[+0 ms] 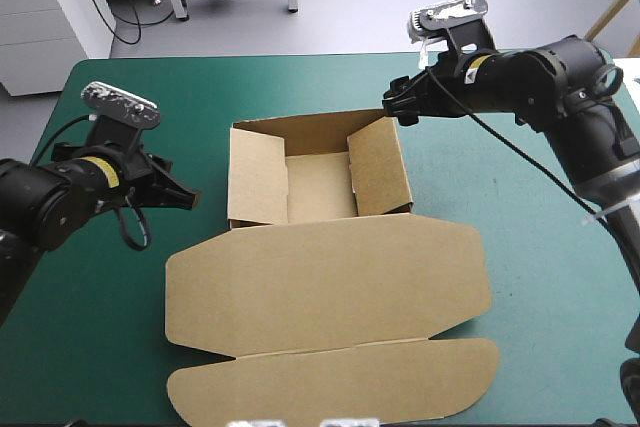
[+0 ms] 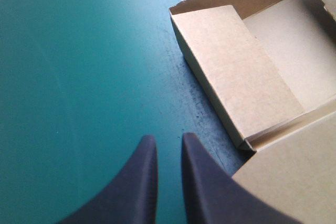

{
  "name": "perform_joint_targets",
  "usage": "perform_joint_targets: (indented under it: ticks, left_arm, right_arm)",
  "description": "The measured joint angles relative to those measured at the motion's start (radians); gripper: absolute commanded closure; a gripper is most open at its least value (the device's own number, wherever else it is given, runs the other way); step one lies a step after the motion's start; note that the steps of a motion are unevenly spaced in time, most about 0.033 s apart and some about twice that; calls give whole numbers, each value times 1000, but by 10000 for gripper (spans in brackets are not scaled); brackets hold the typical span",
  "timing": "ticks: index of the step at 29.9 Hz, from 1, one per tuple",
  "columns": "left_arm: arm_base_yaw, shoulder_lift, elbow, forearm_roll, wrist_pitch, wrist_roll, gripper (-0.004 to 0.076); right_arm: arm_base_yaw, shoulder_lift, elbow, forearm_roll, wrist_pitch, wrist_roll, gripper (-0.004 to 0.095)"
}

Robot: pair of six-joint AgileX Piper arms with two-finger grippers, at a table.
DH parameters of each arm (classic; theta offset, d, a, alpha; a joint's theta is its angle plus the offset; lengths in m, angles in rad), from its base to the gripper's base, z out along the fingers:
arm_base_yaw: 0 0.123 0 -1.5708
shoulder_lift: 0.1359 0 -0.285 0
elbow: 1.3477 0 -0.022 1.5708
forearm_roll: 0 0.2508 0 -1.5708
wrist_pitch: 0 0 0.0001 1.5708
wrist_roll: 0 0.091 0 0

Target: Fold the box

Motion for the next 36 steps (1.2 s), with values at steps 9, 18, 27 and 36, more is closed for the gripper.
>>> perform_joint_targets:
  ticks: [9, 18, 27, 36]
  left_arm:
    - [0, -94, 25, 4, 109, 35, 734]
    - [0, -182, 274, 4, 97, 46, 734]
    - [0, -258, 496, -33, 21, 26, 734]
    - [0, -279, 523, -46, 5, 26, 734]
  right_arm:
    - [0, 24, -1, -3, 16, -2, 125]
    - [0, 146, 3, -3, 20, 0, 125]
    - [0, 333, 8, -2, 19, 18, 126]
    - [0, 485, 10, -2, 20, 18, 133]
